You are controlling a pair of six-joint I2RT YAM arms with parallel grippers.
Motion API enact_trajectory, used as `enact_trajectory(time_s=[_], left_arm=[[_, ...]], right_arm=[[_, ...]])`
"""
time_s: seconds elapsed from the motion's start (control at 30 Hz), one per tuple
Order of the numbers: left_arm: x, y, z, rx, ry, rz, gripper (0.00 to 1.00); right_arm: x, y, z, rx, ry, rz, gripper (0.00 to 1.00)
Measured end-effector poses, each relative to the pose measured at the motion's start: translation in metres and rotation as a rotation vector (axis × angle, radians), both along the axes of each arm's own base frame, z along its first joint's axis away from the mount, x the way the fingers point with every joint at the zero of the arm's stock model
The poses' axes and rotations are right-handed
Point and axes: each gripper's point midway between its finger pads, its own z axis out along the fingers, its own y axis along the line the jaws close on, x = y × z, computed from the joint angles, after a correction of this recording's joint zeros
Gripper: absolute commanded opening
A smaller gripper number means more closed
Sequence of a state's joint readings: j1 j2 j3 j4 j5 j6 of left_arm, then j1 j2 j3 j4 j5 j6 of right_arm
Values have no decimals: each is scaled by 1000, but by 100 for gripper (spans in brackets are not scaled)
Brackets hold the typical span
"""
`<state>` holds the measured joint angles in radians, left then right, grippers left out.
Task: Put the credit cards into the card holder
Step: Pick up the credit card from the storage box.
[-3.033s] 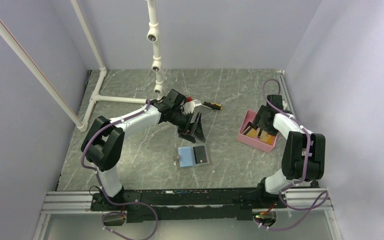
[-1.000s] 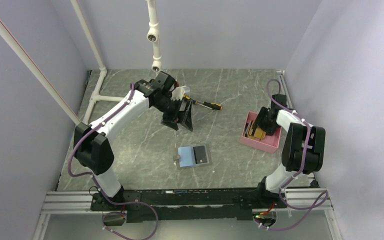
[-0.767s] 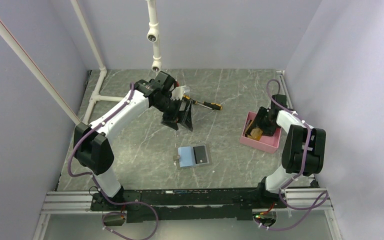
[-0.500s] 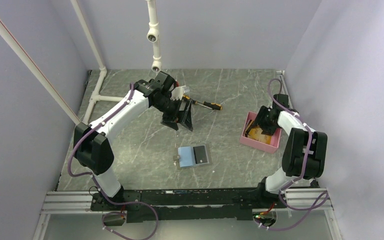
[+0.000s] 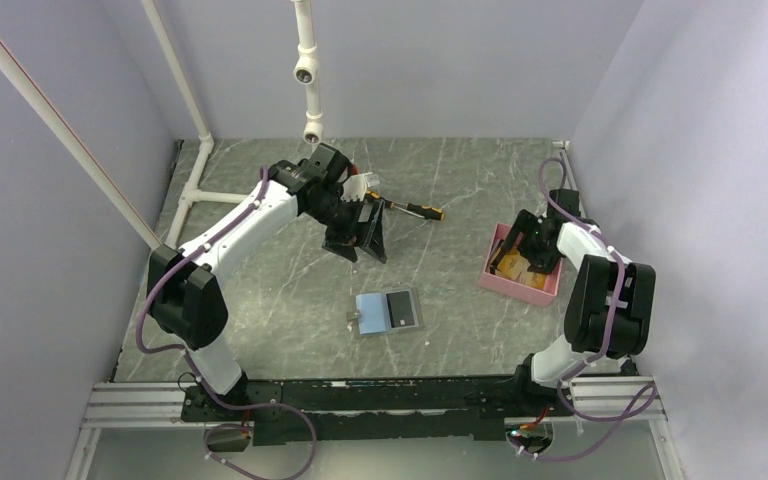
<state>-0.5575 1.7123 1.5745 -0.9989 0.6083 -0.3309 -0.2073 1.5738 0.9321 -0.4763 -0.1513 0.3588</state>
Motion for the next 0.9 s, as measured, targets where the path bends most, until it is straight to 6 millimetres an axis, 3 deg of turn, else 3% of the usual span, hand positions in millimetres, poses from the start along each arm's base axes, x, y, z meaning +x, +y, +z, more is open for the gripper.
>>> enact_trajectory(time_s=[0.4,0.77,0.9], left_arm=[[-1,-1,1,-6,4,-3,92],[-3,-1,0,-11,16,-5,92],[-3,-2,0,-15,16,-7,92]], right_arm=[[-8,-7,-6,-35,45,-20,95],[-1,-6,3,-36,27,-16,80],[3,-6,6,-34,16,-15,80]])
